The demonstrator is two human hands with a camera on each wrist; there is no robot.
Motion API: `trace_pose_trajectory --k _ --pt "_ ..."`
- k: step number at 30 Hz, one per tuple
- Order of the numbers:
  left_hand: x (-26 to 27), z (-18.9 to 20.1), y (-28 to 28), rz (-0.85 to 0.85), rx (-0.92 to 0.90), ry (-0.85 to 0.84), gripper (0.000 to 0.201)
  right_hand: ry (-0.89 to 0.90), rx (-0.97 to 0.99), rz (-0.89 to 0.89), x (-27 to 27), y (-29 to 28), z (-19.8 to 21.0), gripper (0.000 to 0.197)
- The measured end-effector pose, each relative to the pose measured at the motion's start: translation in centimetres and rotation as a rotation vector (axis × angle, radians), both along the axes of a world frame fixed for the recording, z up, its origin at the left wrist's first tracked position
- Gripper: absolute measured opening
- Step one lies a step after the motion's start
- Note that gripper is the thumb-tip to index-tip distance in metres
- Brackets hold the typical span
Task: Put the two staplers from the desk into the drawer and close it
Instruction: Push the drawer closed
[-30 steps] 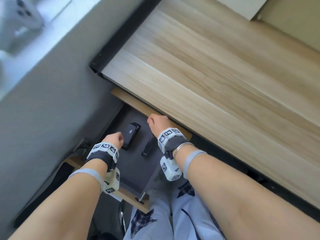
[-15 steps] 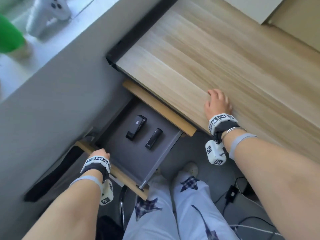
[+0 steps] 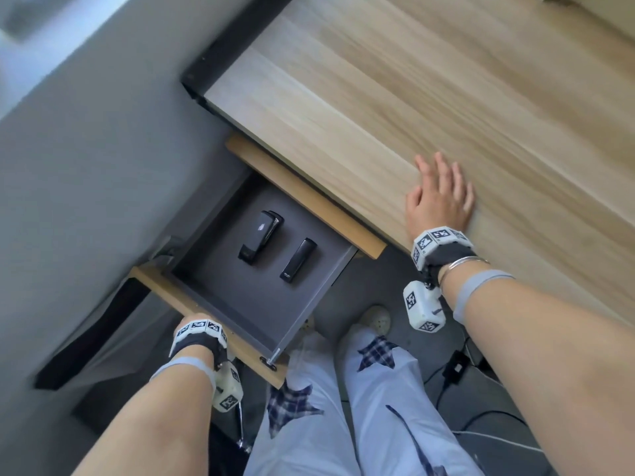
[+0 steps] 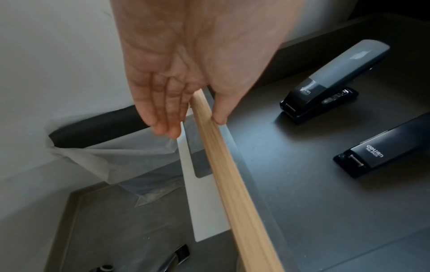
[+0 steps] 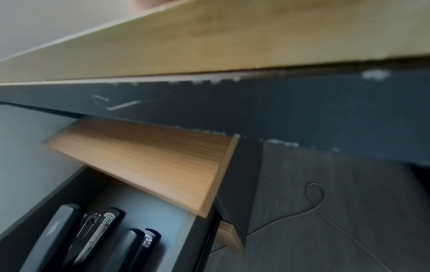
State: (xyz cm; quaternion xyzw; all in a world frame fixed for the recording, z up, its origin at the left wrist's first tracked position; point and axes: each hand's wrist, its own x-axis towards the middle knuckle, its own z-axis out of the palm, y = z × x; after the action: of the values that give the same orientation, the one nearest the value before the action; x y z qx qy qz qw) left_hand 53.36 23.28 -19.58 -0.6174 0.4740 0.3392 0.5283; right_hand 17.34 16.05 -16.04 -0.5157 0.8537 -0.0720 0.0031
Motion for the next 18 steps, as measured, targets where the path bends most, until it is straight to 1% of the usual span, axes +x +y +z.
trace_pose_trajectory --k 4,7,8,11,14,18 --pt "-1.1 0.5 -0.6 0.061 -0.089 -0.021 0.028 0.003 0.003 0.0 0.0 0.0 0.1 0.054" --pt "-2.2 0.5 -1.5 0.147 -0.197 0.016 0.007 -0.006 -0.003 0.004 0.0 0.0 0.2 0.055" --pt "-2.5 0.0 -1.9 0.194 -0.248 0.032 0.005 -0.007 -0.004 0.004 0.0 0.0 0.2 0.055" --pt "-3.5 -1.4 -3.5 0.41 -0.4 0.106 0.016 0.013 -0.022 0.006 0.0 0.0 0.2 0.055" --pt "-4.7 -3.1 -5.3 0.651 -0.518 0.159 0.032 0.027 -0.012 0.007 0.0 0.0 0.1 0.056" --pt "-6.8 -3.7 -7.4 0.789 -0.592 0.215 0.038 0.04 -0.015 0.008 0.0 0.0 0.1 0.057"
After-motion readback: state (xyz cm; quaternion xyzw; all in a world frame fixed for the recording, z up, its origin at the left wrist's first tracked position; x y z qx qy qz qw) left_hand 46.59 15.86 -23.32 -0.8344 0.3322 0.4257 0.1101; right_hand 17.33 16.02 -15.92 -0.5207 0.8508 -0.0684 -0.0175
